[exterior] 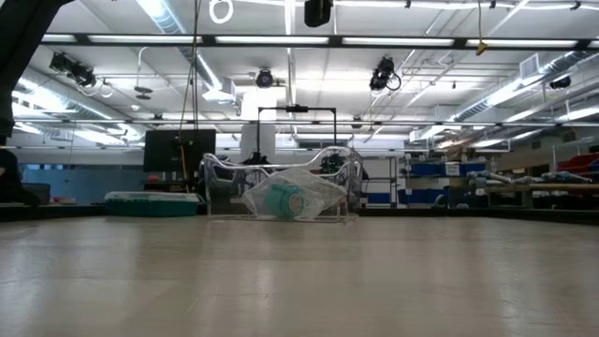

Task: Roll bandage
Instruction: Roll the blue bandage

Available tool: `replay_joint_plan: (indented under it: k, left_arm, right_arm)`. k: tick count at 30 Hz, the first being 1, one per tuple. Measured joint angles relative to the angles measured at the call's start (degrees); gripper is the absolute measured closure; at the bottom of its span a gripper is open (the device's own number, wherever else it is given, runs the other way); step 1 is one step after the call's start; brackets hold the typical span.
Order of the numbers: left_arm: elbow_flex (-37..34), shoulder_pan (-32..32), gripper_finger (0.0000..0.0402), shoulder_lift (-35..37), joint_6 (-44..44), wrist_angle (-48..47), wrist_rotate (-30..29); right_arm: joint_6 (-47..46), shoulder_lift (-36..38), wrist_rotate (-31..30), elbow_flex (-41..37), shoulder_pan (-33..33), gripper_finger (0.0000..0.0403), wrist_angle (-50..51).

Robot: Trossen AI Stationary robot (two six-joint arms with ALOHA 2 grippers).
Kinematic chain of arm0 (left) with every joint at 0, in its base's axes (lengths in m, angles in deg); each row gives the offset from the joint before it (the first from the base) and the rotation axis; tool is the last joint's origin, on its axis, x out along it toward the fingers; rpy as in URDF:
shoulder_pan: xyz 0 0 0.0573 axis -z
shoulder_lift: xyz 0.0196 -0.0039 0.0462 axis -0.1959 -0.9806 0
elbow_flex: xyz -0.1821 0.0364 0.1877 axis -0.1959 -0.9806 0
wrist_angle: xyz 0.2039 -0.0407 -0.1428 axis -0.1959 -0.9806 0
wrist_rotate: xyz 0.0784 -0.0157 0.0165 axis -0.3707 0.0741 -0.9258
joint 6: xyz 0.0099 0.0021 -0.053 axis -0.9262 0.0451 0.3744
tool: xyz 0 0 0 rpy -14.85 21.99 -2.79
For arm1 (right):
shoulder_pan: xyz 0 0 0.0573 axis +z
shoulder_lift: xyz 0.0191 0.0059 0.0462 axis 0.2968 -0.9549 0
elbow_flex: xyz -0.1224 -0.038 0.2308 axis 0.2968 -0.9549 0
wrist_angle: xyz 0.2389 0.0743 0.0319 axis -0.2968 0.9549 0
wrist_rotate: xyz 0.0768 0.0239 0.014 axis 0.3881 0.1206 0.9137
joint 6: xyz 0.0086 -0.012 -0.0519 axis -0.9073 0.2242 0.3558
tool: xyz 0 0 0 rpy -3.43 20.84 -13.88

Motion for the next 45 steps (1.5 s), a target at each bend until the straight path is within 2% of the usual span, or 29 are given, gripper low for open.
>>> replay_joint_plan:
  k: [8,12,16,19,27,35,39,45]
  left_arm:
    - [-0.11,0.04,0.0376,-0.02,0.15,0.13,-0.22]
    - [-0.11,0.03,0.0376,-0.03,0.21,0.39,-0.37]
    - [-0.11,0.03,0.0376,-0.04,0.37,0.44,-0.3]
    - [-0.11,0.04,0.0376,-0.02,0.3,0.38,-0.28]
    - [-0.11,0.02,0.0376,-0.04,0.26,0.38,-0.24]
    - [-0.13,-0.45,0.0376,-0.13,1.55,1.66,-0.16]
    - [-0.22,-0.74,0.0376,-0.17,1.87,2.12,0.93]
    - [-0.26,-0.79,0.0376,-0.24,2.12,5.9,3.13]
  right_arm:
    - [-2.38,-0.7,3.24,0.07,-0.4,0.0253,-0.92]
    - [-2.21,0.32,-0.08,0.07,0.09,0.0253,1.64]
    - [-2.24,0.97,-1.54,0.5,-0.19,0.0253,-1.99]
    - [-0.19,1.23,-3.0,1.5,-0.31,0.0253,-1.09]
    - [-1.44,-0.41,1.42,1.31,-1.8,0.0253,2.0]
    - [-0.95,-0.23,0.58,1.49,0.09,0.0253,3.93]
    - [1.75,-0.26,-0.05,1.46,0.15,0.0253,3.07]
    - [10.58,-0.13,-2.08,1.57,0.31,0.0253,1.67]
